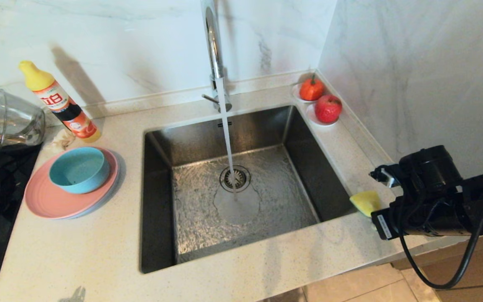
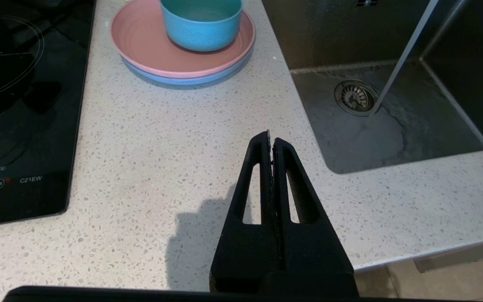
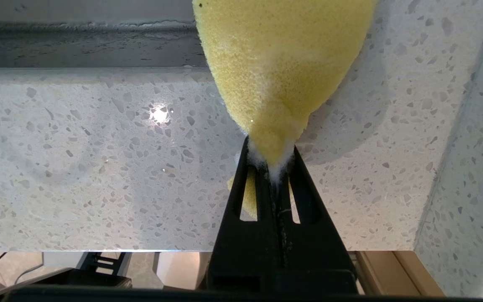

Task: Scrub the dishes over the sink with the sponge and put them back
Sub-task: Pick up a bowl and the sponge

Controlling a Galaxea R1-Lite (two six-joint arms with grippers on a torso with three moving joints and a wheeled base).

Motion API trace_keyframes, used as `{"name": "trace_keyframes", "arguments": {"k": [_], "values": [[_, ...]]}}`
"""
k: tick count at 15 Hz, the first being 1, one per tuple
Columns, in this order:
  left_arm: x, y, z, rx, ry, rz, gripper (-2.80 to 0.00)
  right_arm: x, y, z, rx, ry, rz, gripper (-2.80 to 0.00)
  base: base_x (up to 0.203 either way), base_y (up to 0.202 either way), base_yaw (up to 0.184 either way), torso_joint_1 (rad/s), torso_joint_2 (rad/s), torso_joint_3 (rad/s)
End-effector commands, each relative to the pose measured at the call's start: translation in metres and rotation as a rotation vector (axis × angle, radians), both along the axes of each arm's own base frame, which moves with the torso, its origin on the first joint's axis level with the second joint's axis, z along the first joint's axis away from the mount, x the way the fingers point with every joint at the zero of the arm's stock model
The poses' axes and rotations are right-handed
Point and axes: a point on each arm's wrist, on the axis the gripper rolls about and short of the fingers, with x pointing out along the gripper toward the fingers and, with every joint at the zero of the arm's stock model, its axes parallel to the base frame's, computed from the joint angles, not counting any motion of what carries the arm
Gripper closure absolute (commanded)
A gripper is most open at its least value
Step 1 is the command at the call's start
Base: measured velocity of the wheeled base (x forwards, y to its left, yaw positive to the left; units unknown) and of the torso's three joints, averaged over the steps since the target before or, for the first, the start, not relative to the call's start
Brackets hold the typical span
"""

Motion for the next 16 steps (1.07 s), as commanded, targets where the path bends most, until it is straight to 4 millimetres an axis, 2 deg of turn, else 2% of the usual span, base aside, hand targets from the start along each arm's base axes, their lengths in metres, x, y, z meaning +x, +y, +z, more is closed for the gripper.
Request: {"name": "trace_keyframes", "arguments": {"k": [1, 4, 9, 13, 16], "values": [[0.003, 0.0, -0.011, 0.0, 0.04, 0.0, 0.0, -0.003, -0.001, 0.007, 0.008, -0.023, 0.0, 0.0, 0.0, 0.0, 0.0, 0.0, 0.0, 0.0], [0.003, 0.0, -0.011, 0.0, 0.04, 0.0, 0.0, -0.022, -0.004, 0.037, 0.033, -0.115, 0.015, 0.0, 0.0, 0.0, 0.0, 0.0, 0.0, 0.0], [0.003, 0.0, -0.011, 0.0, 0.04, 0.001, 0.0, -0.078, 0.001, 0.103, 0.113, -0.152, 0.161, 0.0, 0.0, 0.0, 0.0, 0.0, 0.0, 0.0], [0.003, 0.0, -0.011, 0.0, 0.04, 0.002, 0.0, -0.102, 0.021, 0.121, 0.202, -0.153, 0.258, 0.0, 0.0, 0.0, 0.0, 0.0, 0.0, 0.0], [0.003, 0.0, -0.011, 0.0, 0.04, 0.0, 0.0, -0.114, 0.042, 0.125, 0.237, -0.131, 0.347, 0.0, 0.0, 0.0, 0.0, 0.0, 0.0, 0.0]]}}
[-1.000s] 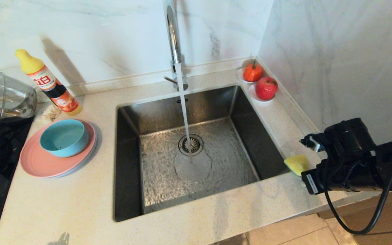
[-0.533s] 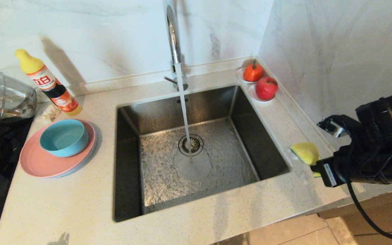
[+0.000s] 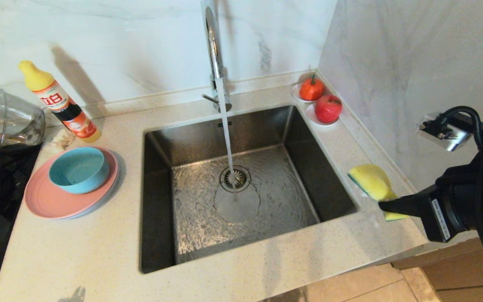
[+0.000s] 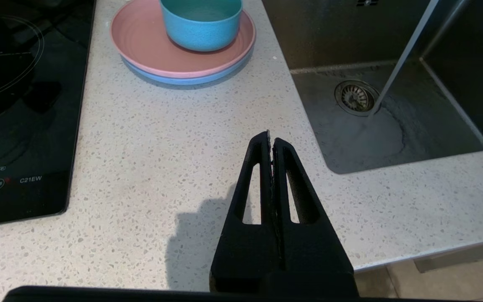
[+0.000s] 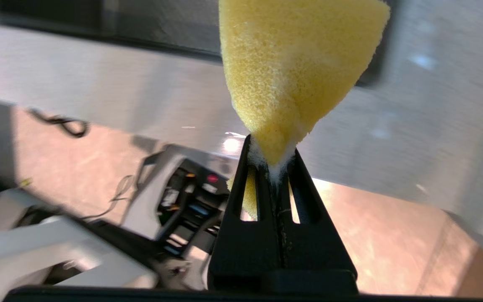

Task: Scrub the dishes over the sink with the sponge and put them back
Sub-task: Pick up a bowl and the sponge

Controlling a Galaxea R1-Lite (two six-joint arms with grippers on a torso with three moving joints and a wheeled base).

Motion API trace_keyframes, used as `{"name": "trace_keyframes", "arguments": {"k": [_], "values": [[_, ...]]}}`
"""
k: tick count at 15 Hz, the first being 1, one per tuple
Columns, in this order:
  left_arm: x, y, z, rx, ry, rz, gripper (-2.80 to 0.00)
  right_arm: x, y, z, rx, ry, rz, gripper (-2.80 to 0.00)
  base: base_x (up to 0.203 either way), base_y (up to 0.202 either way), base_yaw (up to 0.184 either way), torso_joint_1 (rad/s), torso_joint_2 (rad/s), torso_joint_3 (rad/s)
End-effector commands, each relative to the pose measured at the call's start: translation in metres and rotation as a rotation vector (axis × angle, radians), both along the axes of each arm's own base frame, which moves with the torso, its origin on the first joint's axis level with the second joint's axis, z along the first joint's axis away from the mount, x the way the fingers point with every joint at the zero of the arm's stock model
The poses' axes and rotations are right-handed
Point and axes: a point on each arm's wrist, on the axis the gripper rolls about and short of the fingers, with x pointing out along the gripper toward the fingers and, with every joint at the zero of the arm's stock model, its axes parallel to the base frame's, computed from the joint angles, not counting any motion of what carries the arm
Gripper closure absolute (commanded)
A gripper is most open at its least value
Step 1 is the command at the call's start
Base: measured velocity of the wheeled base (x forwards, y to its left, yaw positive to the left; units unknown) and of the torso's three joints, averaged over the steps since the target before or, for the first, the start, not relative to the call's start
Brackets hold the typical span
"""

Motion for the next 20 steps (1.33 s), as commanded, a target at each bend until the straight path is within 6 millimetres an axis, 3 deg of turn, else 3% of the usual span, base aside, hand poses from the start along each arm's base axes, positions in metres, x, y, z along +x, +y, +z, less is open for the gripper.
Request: {"name": "trace_keyframes", "arguments": {"k": [1, 11, 20], "values": [[0.003, 0.0, -0.011, 0.0, 0.04, 0.001, 0.0, -0.011, 0.013, 0.004, 0.009, -0.004, 0.073, 0.0, 0.0, 0.0, 0.0, 0.0, 0.0, 0.0], [0.003, 0.0, -0.011, 0.0, 0.04, 0.0, 0.0, 0.01, 0.047, 0.012, 0.016, 0.001, 0.065, 0.0, 0.0, 0.0, 0.0, 0.0, 0.0, 0.0], [0.003, 0.0, -0.011, 0.018, 0.045, 0.005, 0.0, 0.038, 0.074, -0.013, 0.002, 0.102, 0.029, 0.0, 0.0, 0.0, 0.0, 0.0, 0.0, 0.0]]}}
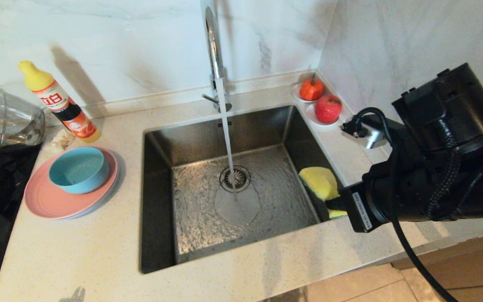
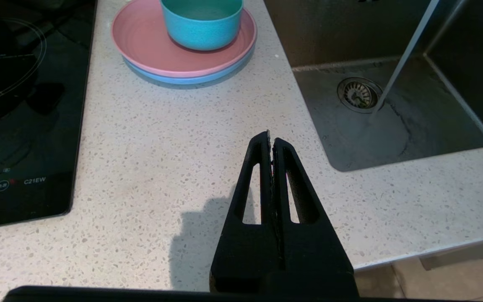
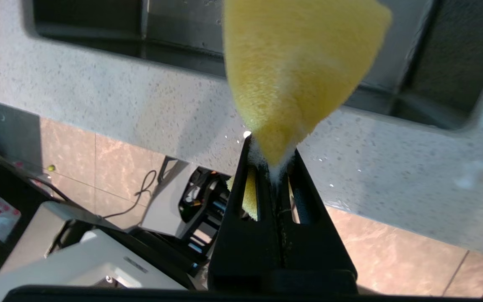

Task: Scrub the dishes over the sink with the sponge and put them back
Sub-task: Pick up a bowl and the sponge

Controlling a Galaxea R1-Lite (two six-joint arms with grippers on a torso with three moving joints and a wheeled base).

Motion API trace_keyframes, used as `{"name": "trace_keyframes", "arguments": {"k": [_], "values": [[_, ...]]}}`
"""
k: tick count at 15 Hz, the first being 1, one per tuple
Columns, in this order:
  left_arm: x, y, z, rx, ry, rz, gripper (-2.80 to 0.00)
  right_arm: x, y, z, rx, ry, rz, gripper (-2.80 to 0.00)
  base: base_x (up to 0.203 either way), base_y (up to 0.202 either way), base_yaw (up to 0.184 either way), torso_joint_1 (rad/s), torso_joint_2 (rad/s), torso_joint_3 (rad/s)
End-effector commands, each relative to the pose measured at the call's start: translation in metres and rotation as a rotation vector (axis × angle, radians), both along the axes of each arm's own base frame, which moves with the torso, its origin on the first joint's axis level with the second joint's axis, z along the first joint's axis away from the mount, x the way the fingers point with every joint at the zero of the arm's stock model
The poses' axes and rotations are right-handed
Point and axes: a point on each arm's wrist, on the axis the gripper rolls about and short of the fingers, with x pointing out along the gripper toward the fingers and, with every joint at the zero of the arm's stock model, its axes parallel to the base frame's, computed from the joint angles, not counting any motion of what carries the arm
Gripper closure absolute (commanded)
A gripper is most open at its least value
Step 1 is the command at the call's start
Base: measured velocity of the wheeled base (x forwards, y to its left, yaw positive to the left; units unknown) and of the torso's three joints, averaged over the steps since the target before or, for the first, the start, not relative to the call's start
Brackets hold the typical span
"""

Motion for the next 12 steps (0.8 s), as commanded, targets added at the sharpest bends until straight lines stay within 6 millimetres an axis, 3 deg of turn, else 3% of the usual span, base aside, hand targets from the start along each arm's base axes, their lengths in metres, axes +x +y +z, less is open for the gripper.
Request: {"name": "trace_keyframes", "arguments": {"k": [1, 7, 9, 12], "values": [[0.003, 0.0, -0.011, -0.002, 0.04, -0.001, 0.0, 0.011, 0.009, -0.01, -0.006, 0.041, -0.02, 0.0, 0.0, 0.0, 0.0, 0.0, 0.0, 0.0], [0.003, 0.0, -0.01, 0.0, 0.037, 0.008, 0.0, 0.012, 0.01, -0.023, -0.029, 0.082, -0.025, 0.0, 0.0, 0.0, 0.0, 0.0, 0.0, 0.0], [-0.003, 0.001, 0.015, 0.0, -0.021, 0.033, 0.0, 0.012, 0.01, -0.027, -0.039, 0.094, -0.033, 0.0, 0.0, 0.0, 0.0, 0.0, 0.0, 0.0], [-0.016, 0.002, 0.08, -0.004, -0.106, 0.063, 0.0, 0.01, 0.008, -0.021, -0.024, 0.075, -0.034, 0.0, 0.0, 0.0, 0.0, 0.0, 0.0, 0.0]]}}
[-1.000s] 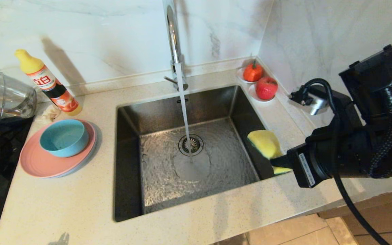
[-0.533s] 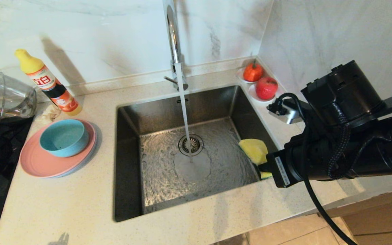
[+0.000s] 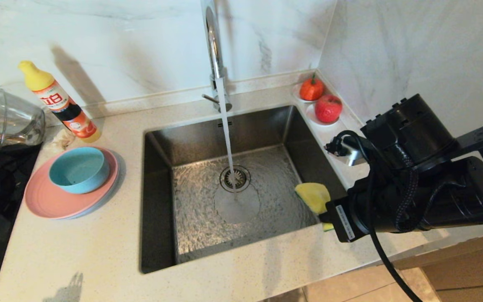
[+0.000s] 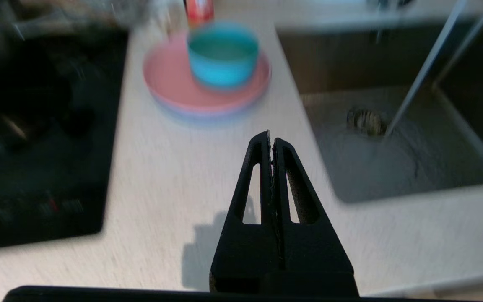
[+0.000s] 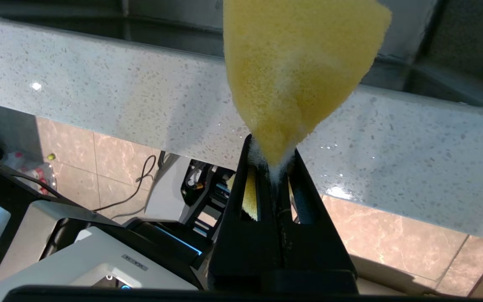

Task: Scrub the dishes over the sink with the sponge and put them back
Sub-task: Pick up a bowl and the sponge

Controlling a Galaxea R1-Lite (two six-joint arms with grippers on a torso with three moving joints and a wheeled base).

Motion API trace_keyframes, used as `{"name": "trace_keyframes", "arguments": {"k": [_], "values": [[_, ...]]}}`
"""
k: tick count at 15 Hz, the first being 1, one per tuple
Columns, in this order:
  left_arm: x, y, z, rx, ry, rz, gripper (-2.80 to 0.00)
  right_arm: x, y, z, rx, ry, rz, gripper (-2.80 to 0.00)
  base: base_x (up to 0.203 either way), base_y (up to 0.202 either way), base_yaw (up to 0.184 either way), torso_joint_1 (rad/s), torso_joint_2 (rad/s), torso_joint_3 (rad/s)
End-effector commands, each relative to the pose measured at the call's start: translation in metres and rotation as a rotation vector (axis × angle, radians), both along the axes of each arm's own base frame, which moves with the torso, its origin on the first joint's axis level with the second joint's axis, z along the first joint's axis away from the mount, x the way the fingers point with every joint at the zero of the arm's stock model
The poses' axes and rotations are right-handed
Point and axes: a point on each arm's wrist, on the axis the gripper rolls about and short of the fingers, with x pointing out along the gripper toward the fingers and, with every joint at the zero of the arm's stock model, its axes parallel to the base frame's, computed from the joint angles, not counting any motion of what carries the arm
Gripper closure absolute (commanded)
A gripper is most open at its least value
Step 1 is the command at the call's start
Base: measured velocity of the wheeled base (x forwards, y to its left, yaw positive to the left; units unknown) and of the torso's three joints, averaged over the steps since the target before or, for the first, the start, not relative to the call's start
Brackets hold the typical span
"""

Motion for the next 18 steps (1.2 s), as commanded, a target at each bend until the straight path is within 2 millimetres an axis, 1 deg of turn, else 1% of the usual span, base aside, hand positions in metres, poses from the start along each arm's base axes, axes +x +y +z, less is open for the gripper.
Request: {"name": "trace_keyframes", "arguments": {"k": [1, 3, 5, 7, 8, 10, 11, 14, 16, 18], "values": [[0.004, 0.0, 0.049, -0.002, 0.002, 0.014, 0.0, -0.001, -0.001, 0.005, 0.01, -0.014, 0.0, 0.0, 0.0, 0.0, 0.0, 0.0, 0.0, 0.0], [0.021, 0.001, 0.093, -0.002, 0.04, 0.061, 0.0, -0.002, -0.002, 0.007, 0.014, -0.019, -0.001, 0.0, 0.0, 0.0, 0.0, 0.0, 0.0, 0.0], [0.048, 0.002, 0.131, 0.019, 0.113, 0.121, 0.0, -0.001, -0.002, 0.005, 0.01, -0.015, -0.004, 0.0, 0.0, 0.0, 0.0, 0.0, 0.0, 0.0], [0.084, 0.003, 0.151, 0.072, 0.232, 0.158, 0.0, 0.003, 0.001, -0.001, -0.009, -0.001, -0.01, 0.0, 0.0, 0.0, 0.0, 0.0, 0.0, 0.0], [0.107, 0.003, 0.156, 0.096, 0.303, 0.178, 0.0, 0.004, 0.002, -0.003, -0.021, -0.002, -0.019, 0.0, 0.0, 0.0, 0.0, 0.0, 0.0, 0.0], [0.151, 0.004, 0.161, 0.129, 0.42, 0.228, 0.0, 0.005, 0.002, -0.004, -0.023, 0.0, -0.021, 0.0, 0.0, 0.0, 0.0, 0.0, 0.0, 0.0], [0.176, 0.006, 0.16, 0.138, 0.484, 0.258, 0.0, 0.004, 0.002, -0.004, -0.024, 0.0, -0.019, 0.0, 0.0, 0.0, 0.0, 0.0, 0.0, 0.0], [0.235, 0.02, 0.145, 0.14, 0.638, 0.334, 0.0, 0.004, 0.005, -0.005, -0.027, 0.003, -0.013, 0.0, 0.0, 0.0, 0.0, 0.0, 0.0, 0.0], [0.263, 0.037, 0.135, 0.095, 0.701, 0.366, 0.0, 0.007, 0.006, -0.008, -0.035, 0.012, -0.015, 0.0, 0.0, 0.0, 0.0, 0.0, 0.0, 0.0], [0.283, 0.062, 0.128, 0.003, 0.736, 0.371, 0.0, 0.007, 0.006, -0.01, -0.038, 0.016, -0.014, 0.0, 0.0, 0.0, 0.0, 0.0, 0.0, 0.0]]}}
